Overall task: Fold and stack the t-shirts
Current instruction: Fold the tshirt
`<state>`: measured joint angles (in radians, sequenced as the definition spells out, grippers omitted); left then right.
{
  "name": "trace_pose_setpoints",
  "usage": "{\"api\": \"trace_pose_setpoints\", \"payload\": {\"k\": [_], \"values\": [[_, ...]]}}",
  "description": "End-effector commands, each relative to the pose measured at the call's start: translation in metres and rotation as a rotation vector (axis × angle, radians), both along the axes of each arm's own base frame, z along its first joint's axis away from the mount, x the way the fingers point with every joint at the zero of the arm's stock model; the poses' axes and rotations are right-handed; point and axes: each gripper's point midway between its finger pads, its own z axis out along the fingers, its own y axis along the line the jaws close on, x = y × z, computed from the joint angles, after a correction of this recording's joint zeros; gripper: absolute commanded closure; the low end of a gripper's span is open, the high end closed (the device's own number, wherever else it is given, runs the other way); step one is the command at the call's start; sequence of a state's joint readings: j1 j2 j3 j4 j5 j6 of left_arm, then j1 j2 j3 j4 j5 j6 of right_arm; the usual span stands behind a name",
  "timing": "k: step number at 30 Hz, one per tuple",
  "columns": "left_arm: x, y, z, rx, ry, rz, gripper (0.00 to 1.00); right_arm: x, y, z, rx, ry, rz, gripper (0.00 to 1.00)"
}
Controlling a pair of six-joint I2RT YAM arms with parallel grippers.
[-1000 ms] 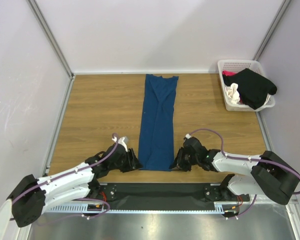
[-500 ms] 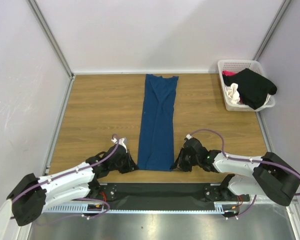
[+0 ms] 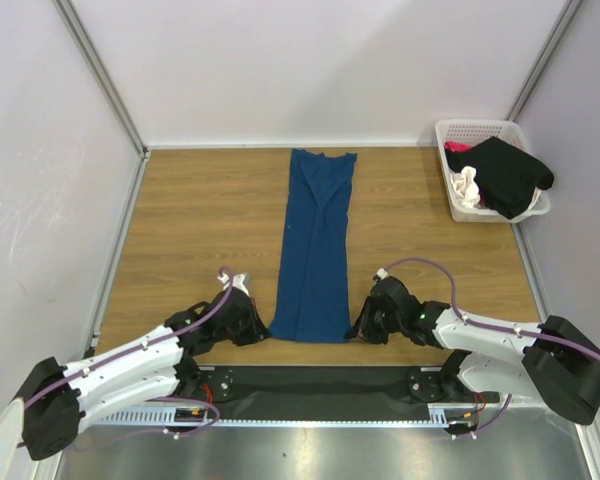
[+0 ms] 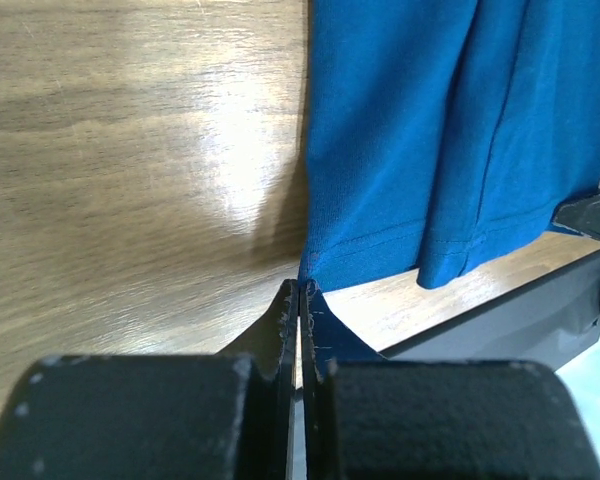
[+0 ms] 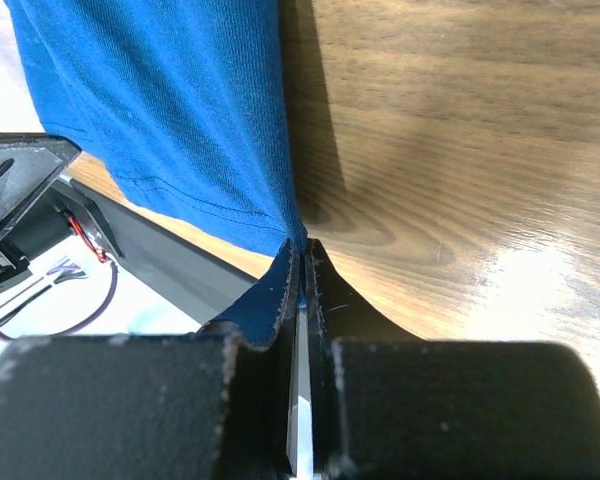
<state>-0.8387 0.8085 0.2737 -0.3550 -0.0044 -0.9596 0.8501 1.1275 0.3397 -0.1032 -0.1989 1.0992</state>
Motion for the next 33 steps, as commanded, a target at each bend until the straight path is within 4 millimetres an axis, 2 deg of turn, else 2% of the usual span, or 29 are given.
{"api": "trace_pose_setpoints", "payload": {"k": [1,7,10,15,18,19,22,23,25,26,27,28,30,31,32,33], "values": [[0.002,0.002,0.007,0.009,-0.028,-0.010,1.00,-0.005,-0.008,-0.007,-0.034,0.017,-0.008,1.00],[0.002,-0.004,0.026,-0.044,-0.052,-0.018,1.00,0.001,0.001,0.011,0.012,-0.002,-0.013,1.00],[0.003,-0.011,0.040,-0.055,-0.074,-0.044,1.00,0.007,0.006,0.027,0.031,-0.035,-0.012,1.00],[0.019,-0.019,0.068,-0.049,-0.139,-0.050,1.00,0.024,0.012,0.056,0.021,-0.111,-0.005,1.00],[0.031,-0.025,0.080,-0.031,-0.167,-0.054,1.00,0.036,0.010,0.060,0.002,-0.131,0.003,1.00],[0.038,-0.030,0.091,-0.039,-0.186,-0.055,1.00,0.047,0.008,0.065,0.008,-0.141,-0.020,1.00],[0.055,-0.032,0.095,-0.004,-0.199,-0.054,1.00,0.065,0.006,0.073,0.012,-0.165,-0.021,1.00],[0.063,-0.034,0.107,-0.008,-0.228,-0.059,1.00,0.076,0.001,0.075,0.008,-0.175,-0.041,1.00],[0.081,-0.030,0.110,0.004,-0.224,-0.035,1.00,0.089,-0.001,0.078,-0.006,-0.189,-0.028,1.00],[0.097,-0.027,0.121,0.004,-0.249,-0.016,1.00,0.107,-0.004,0.089,0.004,-0.208,-0.054,1.00],[0.105,-0.026,0.125,0.009,-0.257,-0.012,1.00,0.112,-0.003,0.092,0.009,-0.214,-0.033,1.00],[0.115,-0.033,0.133,0.011,-0.263,-0.038,1.00,0.125,0.000,0.097,0.016,-0.215,-0.033,1.00],[0.131,-0.032,0.140,0.032,-0.267,-0.033,1.00,0.141,-0.002,0.100,0.033,-0.205,-0.030,1.00],[0.145,-0.039,0.145,0.043,-0.270,-0.042,0.99,0.149,-0.001,0.093,0.026,-0.179,-0.030,1.00],[0.153,-0.040,0.146,0.040,-0.261,-0.037,1.00,0.160,0.005,0.105,0.057,-0.194,-0.017,1.00],[0.160,-0.041,0.145,0.036,-0.247,-0.034,1.00,0.172,0.001,0.108,0.061,-0.201,-0.026,1.00]]}}
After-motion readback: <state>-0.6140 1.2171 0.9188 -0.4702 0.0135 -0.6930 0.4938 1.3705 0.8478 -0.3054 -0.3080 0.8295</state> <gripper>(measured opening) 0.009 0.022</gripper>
